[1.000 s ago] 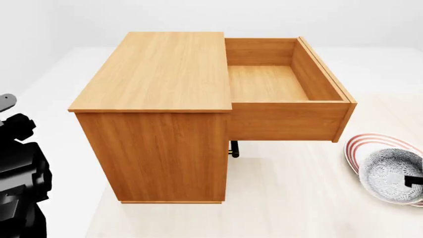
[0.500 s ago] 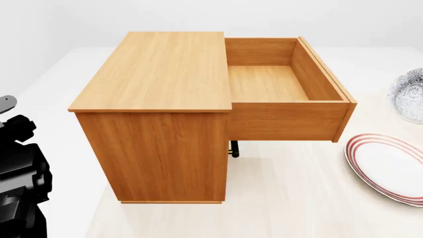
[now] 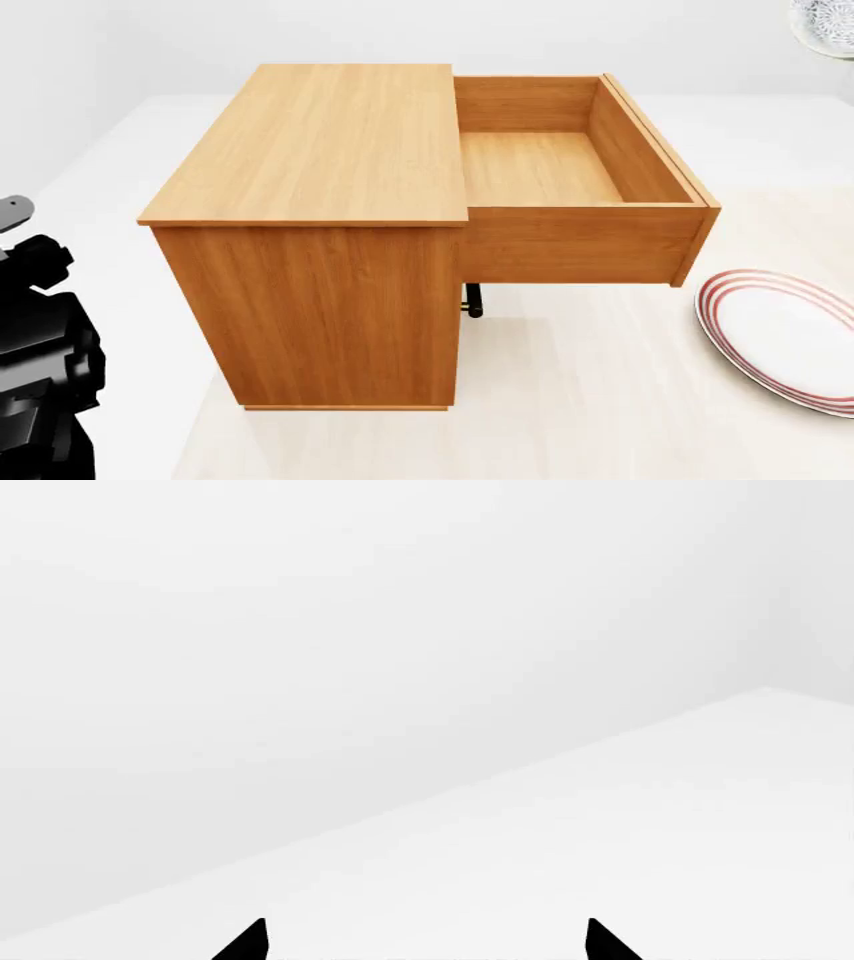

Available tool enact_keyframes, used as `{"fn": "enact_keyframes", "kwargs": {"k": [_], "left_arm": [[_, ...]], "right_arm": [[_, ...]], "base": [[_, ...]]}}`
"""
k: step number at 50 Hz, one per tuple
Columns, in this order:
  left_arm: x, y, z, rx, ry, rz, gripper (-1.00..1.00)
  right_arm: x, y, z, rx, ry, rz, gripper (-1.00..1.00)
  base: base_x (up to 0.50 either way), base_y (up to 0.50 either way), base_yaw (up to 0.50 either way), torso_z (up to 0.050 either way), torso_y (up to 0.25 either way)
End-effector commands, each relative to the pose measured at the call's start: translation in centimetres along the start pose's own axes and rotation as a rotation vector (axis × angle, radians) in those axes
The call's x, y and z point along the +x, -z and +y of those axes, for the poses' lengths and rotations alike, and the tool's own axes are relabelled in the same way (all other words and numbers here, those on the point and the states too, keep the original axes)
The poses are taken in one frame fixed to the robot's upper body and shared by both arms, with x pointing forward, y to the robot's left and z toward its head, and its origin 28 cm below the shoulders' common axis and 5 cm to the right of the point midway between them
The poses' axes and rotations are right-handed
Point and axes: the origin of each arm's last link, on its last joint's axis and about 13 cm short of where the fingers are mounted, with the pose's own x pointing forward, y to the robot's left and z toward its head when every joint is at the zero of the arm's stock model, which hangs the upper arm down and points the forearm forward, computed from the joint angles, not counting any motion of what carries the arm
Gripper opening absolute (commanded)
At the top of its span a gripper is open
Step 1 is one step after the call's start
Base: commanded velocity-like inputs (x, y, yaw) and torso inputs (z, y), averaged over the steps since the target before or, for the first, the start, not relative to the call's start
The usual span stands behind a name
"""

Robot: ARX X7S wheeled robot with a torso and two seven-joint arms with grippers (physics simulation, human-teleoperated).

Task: Open the top drawer of the cabinet and put the bowl in it.

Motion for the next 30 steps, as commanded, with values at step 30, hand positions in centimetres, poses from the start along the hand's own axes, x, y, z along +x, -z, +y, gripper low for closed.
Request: {"fn": "enact_keyframes", "kwargs": {"k": [30], "left_arm": [[0.1,0.1,0.2,-0.004,0.000,0.011,1.00]], "right_arm": [[0.4,0.1,15.3,-0.384,-0.339,-0.074,-1.00]], "base": [[0.00,0.00,0.00,0.000,0.000]]}}
